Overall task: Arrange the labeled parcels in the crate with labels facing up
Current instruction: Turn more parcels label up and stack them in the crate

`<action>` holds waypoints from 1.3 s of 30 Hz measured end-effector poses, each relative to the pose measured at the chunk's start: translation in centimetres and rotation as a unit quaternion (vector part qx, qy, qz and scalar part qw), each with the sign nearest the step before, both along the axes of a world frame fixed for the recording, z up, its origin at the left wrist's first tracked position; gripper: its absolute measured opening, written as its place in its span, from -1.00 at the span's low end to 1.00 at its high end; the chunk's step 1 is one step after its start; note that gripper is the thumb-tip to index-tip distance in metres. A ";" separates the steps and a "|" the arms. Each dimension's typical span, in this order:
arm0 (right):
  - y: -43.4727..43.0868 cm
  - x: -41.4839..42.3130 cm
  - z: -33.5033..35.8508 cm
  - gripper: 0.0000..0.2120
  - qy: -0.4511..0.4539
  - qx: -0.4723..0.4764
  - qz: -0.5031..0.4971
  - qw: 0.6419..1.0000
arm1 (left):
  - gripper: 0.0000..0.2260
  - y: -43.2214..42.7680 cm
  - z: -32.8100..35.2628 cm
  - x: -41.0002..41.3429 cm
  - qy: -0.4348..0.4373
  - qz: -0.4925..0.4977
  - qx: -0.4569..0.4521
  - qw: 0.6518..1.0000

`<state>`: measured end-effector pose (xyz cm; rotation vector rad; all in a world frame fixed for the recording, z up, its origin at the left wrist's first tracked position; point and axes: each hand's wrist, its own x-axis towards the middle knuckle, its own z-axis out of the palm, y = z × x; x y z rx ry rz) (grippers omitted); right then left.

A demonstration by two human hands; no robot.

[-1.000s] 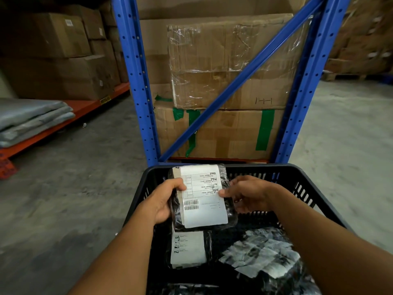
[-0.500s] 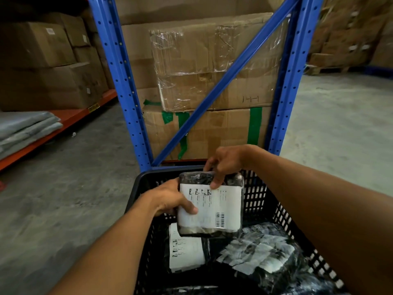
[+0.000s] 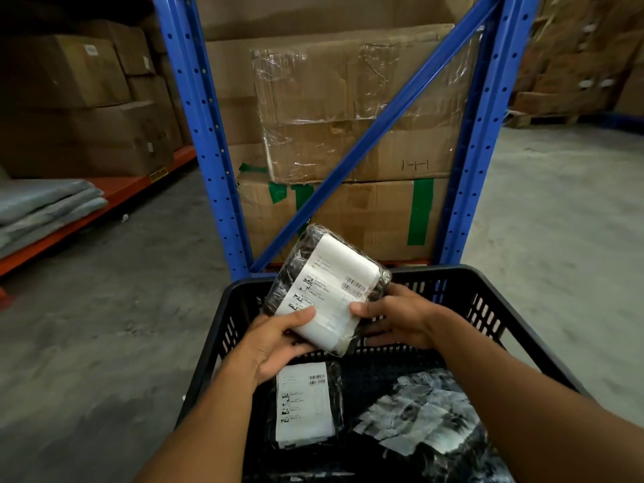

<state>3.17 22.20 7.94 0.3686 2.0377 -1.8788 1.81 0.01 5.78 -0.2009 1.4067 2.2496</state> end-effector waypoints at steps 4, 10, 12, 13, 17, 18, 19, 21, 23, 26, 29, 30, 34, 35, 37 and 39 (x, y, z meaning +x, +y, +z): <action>1.5 -1.0 2.6 -0.70 -0.002 0.066 0.084 0.994 | -0.34 -2.5 0.8 -1.6 0.035 -0.021 -0.161 0.986; 0.9 -2.1 2.1 -0.65 -0.027 0.161 0.065 0.984 | -0.67 -1.6 1.3 -1.7 0.011 -0.125 -0.260 0.957; -0.1 -2.2 1.0 -0.62 -0.028 0.176 0.037 0.983 | -0.66 -1.6 0.8 -1.9 -0.002 -0.122 -0.285 0.951; -0.7 -2.2 0.4 -0.60 -0.031 0.179 0.030 0.983 | -0.65 -1.7 0.4 -1.8 -0.010 -0.119 -0.302 0.946; -3.1 -1.7 -2.5 -0.59 -0.056 0.178 0.048 0.981 | -0.70 -2.1 -1.2 -1.3 -0.029 -0.115 -0.359 0.926; -3.5 -1.7 -3.4 -0.58 -0.063 0.181 0.048 0.980 | -0.70 -2.1 -1.6 -1.2 -0.032 -0.113 -0.367 0.923; -3.9 -1.8 -4.4 -0.55 -0.065 0.185 0.041 0.980 | -0.69 -2.2 -2.0 -1.2 -0.038 -0.108 -0.377 0.919; -4.7 -1.9 -6.4 -0.48 -0.065 0.190 0.024 0.979 | -0.69 -2.2 -2.9 -0.9 -0.043 -0.104 -0.397 0.911; -5.5 -1.8 -7.8 -0.49 -0.074 0.191 0.016 0.979 | -0.71 -2.0 -3.8 -0.5 -0.046 -0.101 -0.424 0.899; -6.2 -1.2 -9.2 -0.60 -0.102 0.179 0.017 0.978 | -0.71 -2.1 -5.2 -0.3 -0.060 -0.097 -0.442 0.890; -6.6 -1.2 -10.9 -0.52 -0.127 0.180 0.049 0.974 | -0.71 -2.6 -6.6 -0.6 -0.092 -0.097 -0.426 0.895; -6.8 -1.3 -11.6 -0.49 -0.129 0.186 0.057 0.972 | -0.71 -2.7 -7.0 -0.6 -0.099 -0.102 -0.424 0.894; -7.1 -1.8 -13.8 -0.52 -0.153 0.195 0.075 0.966 | -0.70 -3.2 -8.7 -1.1 -0.102 -0.123 -0.474 0.866; -7.0 -2.0 -14.0 -0.49 -0.164 0.188 0.080 0.965 | -0.69 -3.3 -9.1 -1.3 -0.106 -0.127 -0.477 0.863; -6.9 -2.5 -14.5 -0.37 -0.186 0.176 0.089 0.963 | -0.69 -3.3 -9.4 -1.8 -0.113 -0.139 -0.474 0.862; -6.8 -3.0 -15.0 -0.22 -0.202 0.173 0.101 0.959 | -0.68 -3.3 -9.6 -2.4 -0.115 -0.145 -0.468 0.864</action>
